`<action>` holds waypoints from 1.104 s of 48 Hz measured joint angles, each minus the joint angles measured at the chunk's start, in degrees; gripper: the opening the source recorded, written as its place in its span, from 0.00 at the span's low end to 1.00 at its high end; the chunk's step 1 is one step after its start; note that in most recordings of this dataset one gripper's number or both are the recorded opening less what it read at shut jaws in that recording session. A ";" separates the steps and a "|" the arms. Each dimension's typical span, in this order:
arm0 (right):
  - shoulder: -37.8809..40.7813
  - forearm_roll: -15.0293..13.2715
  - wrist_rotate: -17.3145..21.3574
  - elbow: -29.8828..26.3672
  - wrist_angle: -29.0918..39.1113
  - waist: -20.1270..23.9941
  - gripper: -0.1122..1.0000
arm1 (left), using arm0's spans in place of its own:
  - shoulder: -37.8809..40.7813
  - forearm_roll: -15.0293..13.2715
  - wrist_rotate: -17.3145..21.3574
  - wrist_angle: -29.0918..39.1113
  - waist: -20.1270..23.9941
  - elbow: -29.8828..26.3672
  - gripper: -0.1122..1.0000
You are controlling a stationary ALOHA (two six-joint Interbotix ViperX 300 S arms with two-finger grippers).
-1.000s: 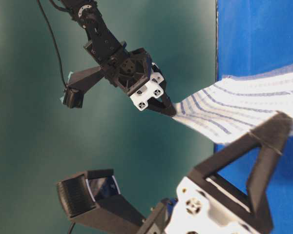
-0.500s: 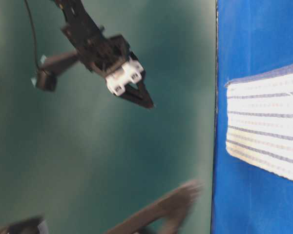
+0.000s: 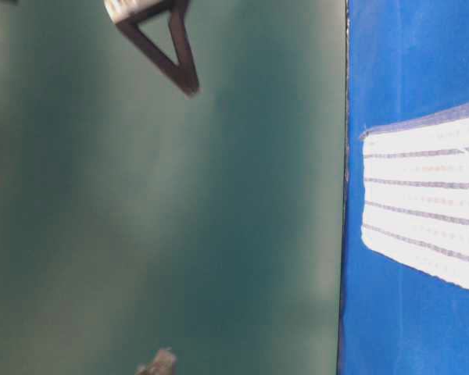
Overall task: Fold the blue towel.
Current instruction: 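Lay the strip lengthwise, release, and pull both grippers outward, then move both grippers to the far end corners of the strip and grasp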
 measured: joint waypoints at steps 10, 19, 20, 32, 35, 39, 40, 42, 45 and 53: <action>-3.69 0.26 1.67 4.04 -2.64 4.04 0.56 | -3.16 0.00 0.09 -1.76 0.97 2.90 0.74; -3.16 0.18 1.67 4.13 -2.99 4.22 0.57 | -2.72 0.00 0.09 -2.46 0.97 3.34 0.74; -2.99 0.26 1.67 4.04 -2.99 4.22 0.57 | -2.64 -0.09 0.09 -2.64 0.97 3.34 0.74; -0.44 0.35 1.76 3.25 -3.25 2.72 0.69 | 0.53 0.00 0.70 -5.71 2.99 3.25 0.78; 0.97 0.79 1.67 2.55 -3.52 0.70 0.69 | 2.37 0.00 0.79 -6.68 5.19 2.81 0.80; 3.60 1.49 1.76 1.23 -3.52 -2.46 0.69 | 5.71 -0.09 0.79 -7.65 9.05 1.76 0.84; 4.22 1.58 1.76 0.88 -3.52 -3.16 0.69 | 6.68 -0.09 0.79 -7.91 10.02 1.41 0.85; 5.80 1.76 1.76 -0.09 -3.52 -4.39 0.69 | 9.23 0.00 0.79 -8.26 12.30 0.44 0.87; 8.79 1.85 1.76 -1.76 -3.52 -6.15 0.70 | 13.18 0.00 0.70 -8.61 15.12 -0.88 0.89; 17.84 2.02 1.85 -5.80 -3.25 -10.46 0.70 | 24.52 -0.09 0.79 -9.49 20.13 -5.10 0.89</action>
